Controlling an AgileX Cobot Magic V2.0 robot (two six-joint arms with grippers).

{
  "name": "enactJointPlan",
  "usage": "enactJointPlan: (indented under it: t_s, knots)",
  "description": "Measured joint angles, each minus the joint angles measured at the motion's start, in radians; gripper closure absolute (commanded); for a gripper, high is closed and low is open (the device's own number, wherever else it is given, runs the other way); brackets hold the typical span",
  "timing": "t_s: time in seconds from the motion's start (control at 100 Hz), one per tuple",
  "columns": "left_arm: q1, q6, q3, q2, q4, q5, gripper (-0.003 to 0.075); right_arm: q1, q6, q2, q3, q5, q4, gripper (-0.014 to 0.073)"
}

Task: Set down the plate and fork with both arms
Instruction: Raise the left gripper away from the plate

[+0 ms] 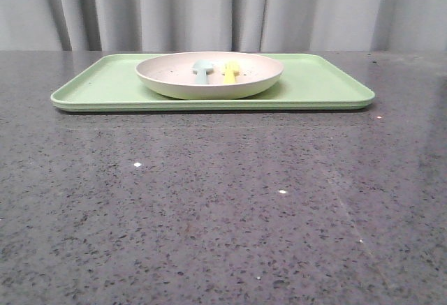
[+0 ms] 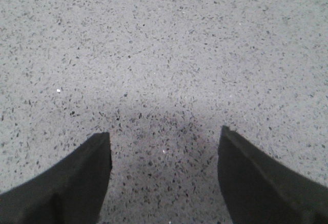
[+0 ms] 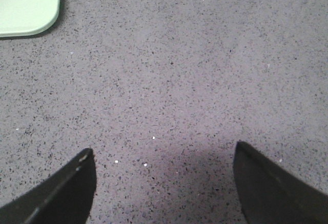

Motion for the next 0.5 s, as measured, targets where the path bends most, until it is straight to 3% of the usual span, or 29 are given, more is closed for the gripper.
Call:
enactJointPlan:
  t_s: [0.3, 0.5]
  knots:
    - [0.0, 0.0, 0.006, -0.041, -0.004, 0.006, 0.0279, 0.0, -0.045, 0.024, -0.017, -0.065, 0.134, 0.0089]
    - [0.0, 0.0, 0.006, -0.041, -0.006, 0.008, 0.0279, 0.0, -0.136, 0.165, -0.115, -0.079, 0.247, 0.0089]
